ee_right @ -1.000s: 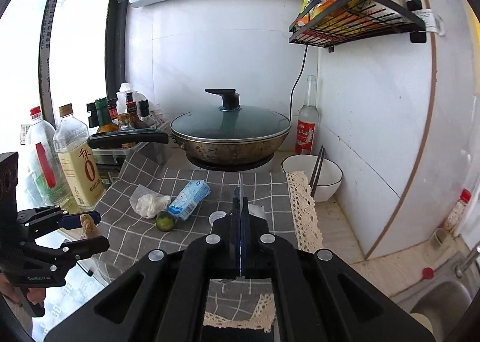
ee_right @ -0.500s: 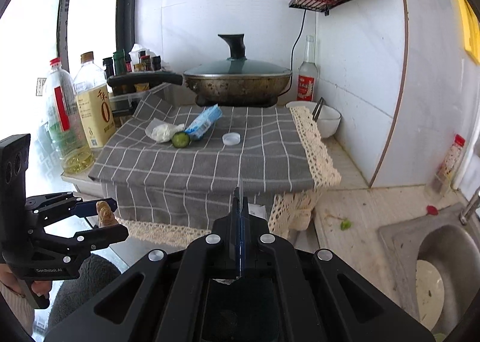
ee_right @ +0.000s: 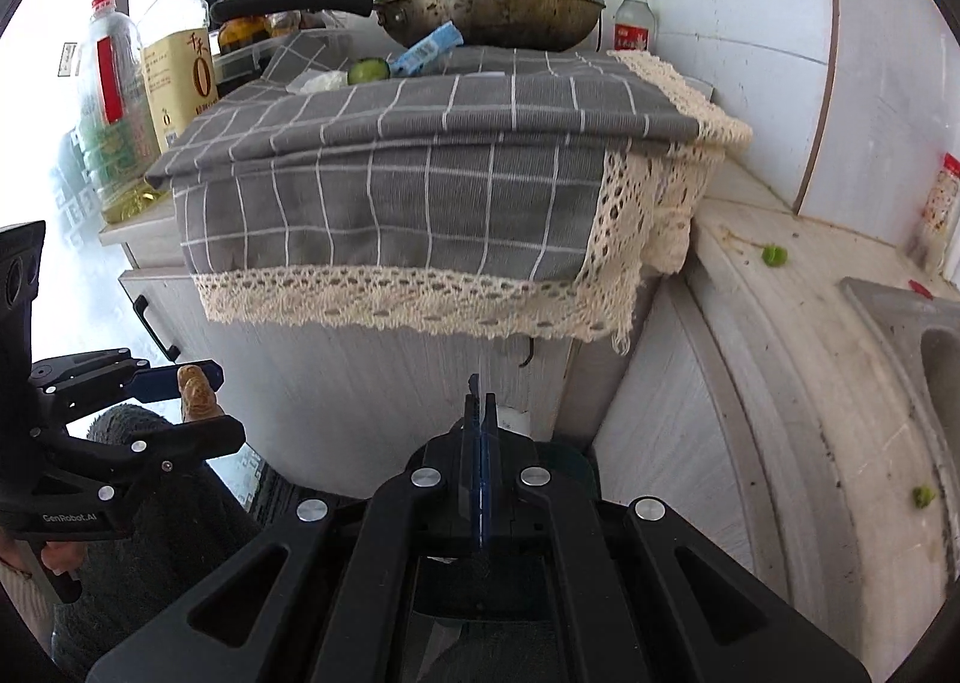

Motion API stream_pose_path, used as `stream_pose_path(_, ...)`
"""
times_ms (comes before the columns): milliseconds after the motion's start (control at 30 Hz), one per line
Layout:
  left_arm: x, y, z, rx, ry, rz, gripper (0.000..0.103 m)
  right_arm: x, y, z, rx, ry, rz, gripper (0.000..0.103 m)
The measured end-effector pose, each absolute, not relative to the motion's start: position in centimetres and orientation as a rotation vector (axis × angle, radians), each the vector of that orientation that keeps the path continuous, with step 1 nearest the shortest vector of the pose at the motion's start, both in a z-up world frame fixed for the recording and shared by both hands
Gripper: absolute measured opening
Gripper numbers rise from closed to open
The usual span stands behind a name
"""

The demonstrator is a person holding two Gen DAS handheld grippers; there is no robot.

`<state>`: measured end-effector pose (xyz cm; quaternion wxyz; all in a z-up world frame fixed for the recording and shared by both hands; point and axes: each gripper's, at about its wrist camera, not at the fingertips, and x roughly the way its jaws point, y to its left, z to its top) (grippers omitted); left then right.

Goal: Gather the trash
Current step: 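Carry the ginger to the bin with the left tool while the right tool grasps the black box, then open the left tool over the bin while the right tool drops the black box in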

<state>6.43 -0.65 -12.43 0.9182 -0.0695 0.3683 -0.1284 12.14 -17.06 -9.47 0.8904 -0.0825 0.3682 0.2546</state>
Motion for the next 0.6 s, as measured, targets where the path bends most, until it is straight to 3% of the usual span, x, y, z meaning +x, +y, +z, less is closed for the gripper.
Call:
stream_pose_path(300,7.5,0.0,-13.9,-0.159,0.803,-0.274,0.053,13.8,-16.6,-11.5,-0.183,0.808,0.496,0.000)
stream_pose_path(333,7.6,-0.1,-14.0,-0.159,0.807,-0.276,0.053,14.1,-16.6,-11.7,-0.187,0.822,0.487,0.008)
stream_pose_path(367,7.9,-0.2,-14.1,-0.156,0.813,-0.276,0.053,14.5,-16.6,-11.9,-0.190,0.835,0.482,0.022)
stream_pose_path(433,8.2,-0.4,-14.4,-0.148,0.826,-0.274,0.053,14.7,-17.1,-11.9,-0.172,0.827,0.471,0.034)
stream_pose_path(600,9.7,-1.4,-15.4,-0.139,0.861,-0.283,0.053,14.6,-17.9,-11.9,-0.162,0.837,0.480,0.034)
